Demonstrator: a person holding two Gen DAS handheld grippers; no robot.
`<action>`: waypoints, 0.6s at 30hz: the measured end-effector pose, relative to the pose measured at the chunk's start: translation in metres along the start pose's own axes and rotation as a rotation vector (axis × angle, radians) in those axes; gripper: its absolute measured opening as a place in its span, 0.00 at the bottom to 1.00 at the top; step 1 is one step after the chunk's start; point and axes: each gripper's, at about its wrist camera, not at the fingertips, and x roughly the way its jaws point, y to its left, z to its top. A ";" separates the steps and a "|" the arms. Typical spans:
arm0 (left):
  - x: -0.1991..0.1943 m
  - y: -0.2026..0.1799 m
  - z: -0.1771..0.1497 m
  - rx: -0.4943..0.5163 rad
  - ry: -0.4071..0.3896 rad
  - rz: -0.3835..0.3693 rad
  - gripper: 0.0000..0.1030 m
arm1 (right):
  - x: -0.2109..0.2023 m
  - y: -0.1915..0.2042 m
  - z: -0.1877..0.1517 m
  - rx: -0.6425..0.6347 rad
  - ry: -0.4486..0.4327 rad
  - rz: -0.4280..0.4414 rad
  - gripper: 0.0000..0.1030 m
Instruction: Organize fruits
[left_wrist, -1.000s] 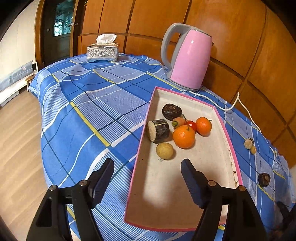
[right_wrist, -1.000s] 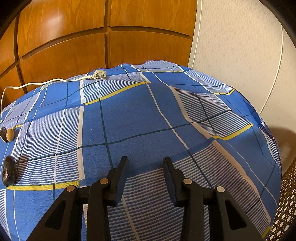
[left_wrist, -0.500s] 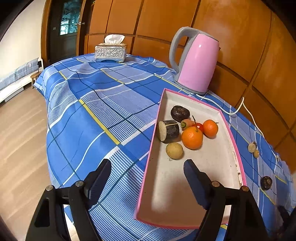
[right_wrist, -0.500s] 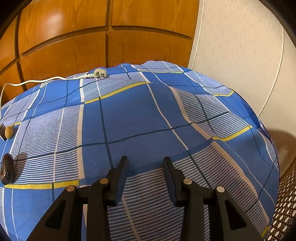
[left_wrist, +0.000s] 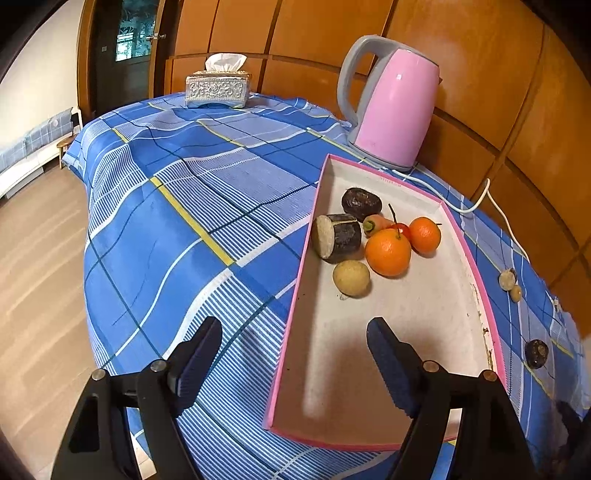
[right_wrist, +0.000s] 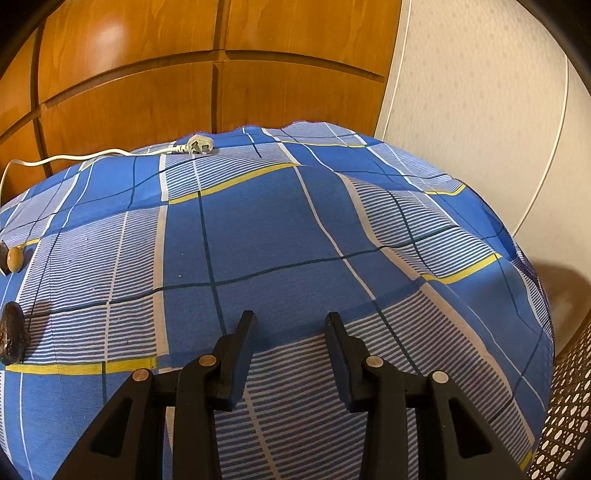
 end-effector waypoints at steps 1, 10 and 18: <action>0.001 0.000 -0.001 0.001 0.005 0.001 0.79 | 0.000 0.000 0.000 0.000 0.000 0.000 0.37; 0.007 0.002 -0.003 -0.007 0.022 0.001 0.79 | -0.001 0.000 0.000 -0.006 0.002 -0.004 0.37; 0.009 0.002 -0.005 -0.002 0.033 0.003 0.79 | 0.000 -0.001 0.001 -0.002 0.008 0.004 0.37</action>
